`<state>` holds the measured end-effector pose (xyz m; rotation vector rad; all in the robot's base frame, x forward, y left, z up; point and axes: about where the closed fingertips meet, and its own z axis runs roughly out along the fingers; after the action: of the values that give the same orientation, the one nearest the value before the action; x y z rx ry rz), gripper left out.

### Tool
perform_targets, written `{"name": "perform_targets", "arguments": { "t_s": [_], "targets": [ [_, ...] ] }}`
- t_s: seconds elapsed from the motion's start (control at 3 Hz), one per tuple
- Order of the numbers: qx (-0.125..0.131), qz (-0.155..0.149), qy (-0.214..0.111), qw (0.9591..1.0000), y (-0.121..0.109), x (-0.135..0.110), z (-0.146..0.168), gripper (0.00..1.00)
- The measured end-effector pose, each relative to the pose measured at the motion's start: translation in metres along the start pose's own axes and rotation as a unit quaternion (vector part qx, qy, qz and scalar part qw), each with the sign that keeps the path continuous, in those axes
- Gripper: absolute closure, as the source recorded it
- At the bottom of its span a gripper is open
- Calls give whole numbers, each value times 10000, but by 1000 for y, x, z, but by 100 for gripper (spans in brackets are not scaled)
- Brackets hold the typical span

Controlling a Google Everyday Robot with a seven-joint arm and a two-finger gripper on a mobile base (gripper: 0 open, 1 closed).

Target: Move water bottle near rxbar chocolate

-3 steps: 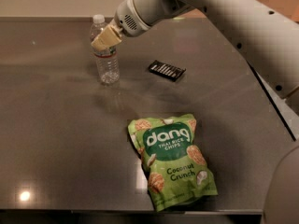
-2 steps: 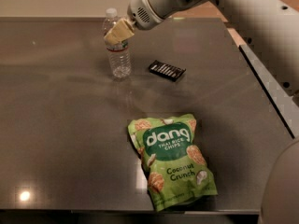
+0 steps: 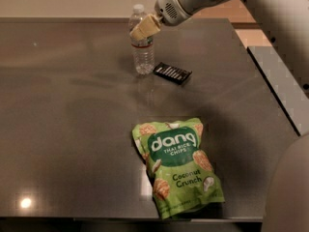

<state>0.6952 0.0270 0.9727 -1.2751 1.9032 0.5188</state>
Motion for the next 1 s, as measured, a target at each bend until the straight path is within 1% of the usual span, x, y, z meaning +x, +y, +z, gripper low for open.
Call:
{"name": "perform_targets", "arguments": {
  "t_s": [0.33,0.67,1.0],
  "targets": [
    [7,121,5,9999,-9,10,0,100],
    [-56,262,-130,9996,-18,7,10,100],
    [-47,262,-108,9996,-18,12,16,100]
  ]
}}
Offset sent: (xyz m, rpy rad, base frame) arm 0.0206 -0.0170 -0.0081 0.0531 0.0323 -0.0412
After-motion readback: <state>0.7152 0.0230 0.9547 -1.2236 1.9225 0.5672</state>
